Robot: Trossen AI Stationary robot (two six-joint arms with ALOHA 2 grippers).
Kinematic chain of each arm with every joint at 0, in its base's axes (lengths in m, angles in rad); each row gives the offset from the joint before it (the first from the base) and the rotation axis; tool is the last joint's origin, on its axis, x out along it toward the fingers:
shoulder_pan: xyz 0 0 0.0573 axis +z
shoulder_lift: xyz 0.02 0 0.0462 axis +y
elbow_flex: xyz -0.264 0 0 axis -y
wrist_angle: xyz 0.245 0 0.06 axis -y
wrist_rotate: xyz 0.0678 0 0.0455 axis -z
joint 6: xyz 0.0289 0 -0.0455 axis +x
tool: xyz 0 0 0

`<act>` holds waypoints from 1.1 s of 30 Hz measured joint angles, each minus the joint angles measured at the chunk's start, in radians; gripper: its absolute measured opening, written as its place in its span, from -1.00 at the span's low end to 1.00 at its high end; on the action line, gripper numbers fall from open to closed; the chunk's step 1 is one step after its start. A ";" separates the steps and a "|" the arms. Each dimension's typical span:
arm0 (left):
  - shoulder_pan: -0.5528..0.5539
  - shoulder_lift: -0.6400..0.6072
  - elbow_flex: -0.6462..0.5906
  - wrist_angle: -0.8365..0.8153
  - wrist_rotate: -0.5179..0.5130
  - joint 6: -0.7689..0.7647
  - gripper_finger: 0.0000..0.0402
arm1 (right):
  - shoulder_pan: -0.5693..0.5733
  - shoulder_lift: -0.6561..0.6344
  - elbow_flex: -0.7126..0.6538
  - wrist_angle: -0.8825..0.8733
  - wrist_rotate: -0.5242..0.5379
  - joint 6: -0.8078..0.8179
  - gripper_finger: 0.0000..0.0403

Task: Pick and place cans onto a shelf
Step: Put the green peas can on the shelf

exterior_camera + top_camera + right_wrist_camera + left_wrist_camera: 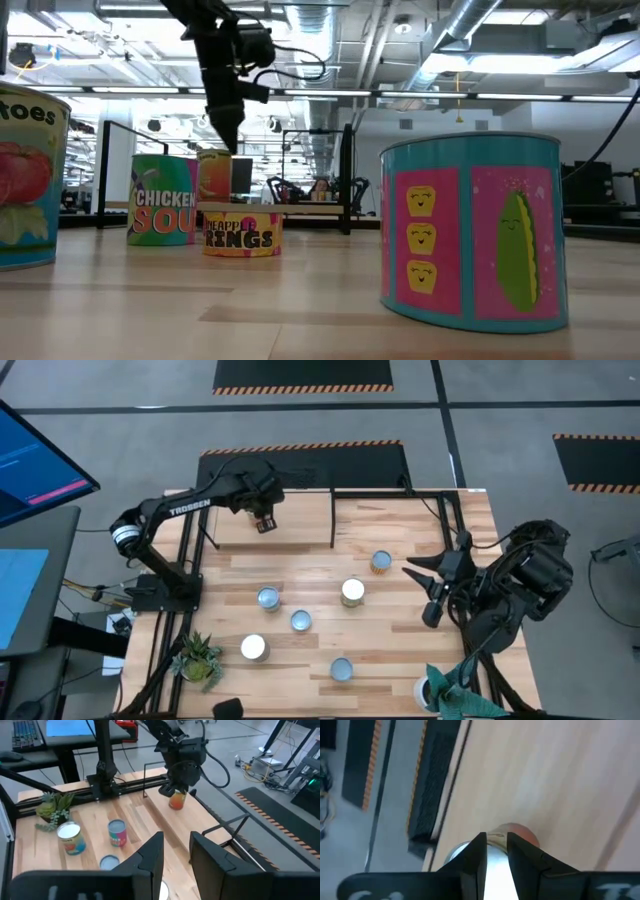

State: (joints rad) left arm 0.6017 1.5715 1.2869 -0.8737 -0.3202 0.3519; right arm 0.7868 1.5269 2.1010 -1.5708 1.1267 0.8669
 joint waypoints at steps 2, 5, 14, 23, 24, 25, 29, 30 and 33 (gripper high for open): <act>0.012 -0.001 0.000 -0.038 -0.012 -0.007 -0.69 | 0.000 0.000 0.000 0.000 0.000 0.000 -0.42; 0.022 -0.005 0.001 -0.066 -0.041 -0.012 -0.69 | 0.000 0.000 0.000 0.000 0.000 0.000 -0.42; 0.074 -0.053 0.000 -0.199 -0.143 0.002 -0.69 | 0.001 0.000 0.000 0.000 0.000 -0.001 -0.42; 0.094 -0.183 0.000 -0.115 0.011 -0.049 -0.69 | 0.003 0.000 0.000 0.000 -0.001 -0.011 -0.42; 0.091 -0.196 0.000 -0.083 0.064 -0.058 -0.69 | 0.003 0.000 0.000 0.000 -0.001 -0.011 -0.42; 0.086 -0.202 0.001 -0.058 0.092 -0.064 -0.69 | 0.003 0.000 0.000 0.000 -0.001 -0.012 -0.42; 0.077 -0.168 0.001 -0.048 0.120 -0.053 -0.69 | 0.002 -0.001 0.000 0.000 -0.001 -0.012 -0.42; 0.077 -0.151 0.001 -0.046 0.133 -0.055 -0.69 | 0.003 -0.001 0.000 0.000 -0.001 -0.012 -0.42; 0.075 -0.093 0.000 -0.047 0.115 -0.058 -0.69 | 0.002 -0.001 0.000 0.000 -0.001 -0.011 -0.42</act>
State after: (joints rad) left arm 0.6769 1.4787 1.2870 -0.9211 -0.2049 0.2938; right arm 0.7891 1.5257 2.1010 -1.5711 1.1259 0.8555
